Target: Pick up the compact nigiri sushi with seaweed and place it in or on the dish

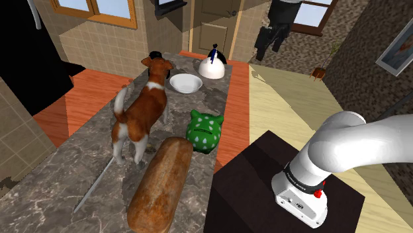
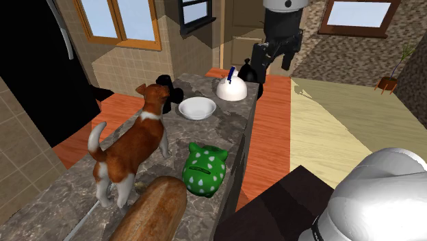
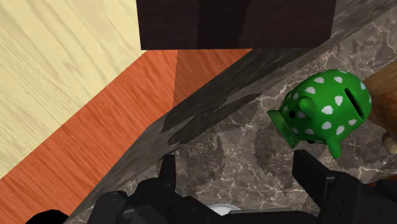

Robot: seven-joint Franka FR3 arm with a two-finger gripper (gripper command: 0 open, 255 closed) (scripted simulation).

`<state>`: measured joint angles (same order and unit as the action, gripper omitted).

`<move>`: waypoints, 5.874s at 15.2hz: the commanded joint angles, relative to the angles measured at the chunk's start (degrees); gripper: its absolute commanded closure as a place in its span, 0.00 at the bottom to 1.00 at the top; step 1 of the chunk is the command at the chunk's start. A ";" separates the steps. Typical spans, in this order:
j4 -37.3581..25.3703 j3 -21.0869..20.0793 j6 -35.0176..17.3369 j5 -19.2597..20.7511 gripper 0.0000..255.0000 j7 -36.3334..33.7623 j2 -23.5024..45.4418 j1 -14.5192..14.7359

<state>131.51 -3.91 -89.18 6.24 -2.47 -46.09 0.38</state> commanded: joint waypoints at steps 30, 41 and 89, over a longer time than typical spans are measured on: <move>5.13 -22.03 -43.51 -6.51 0.00 -23.86 37.76 7.15; -8.33 -24.43 -52.43 8.40 0.00 -39.13 62.13 12.26; -12.65 -26.24 -43.02 2.51 1.00 -34.90 55.94 11.17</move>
<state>119.19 -30.00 -133.04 9.24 -37.67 10.43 11.65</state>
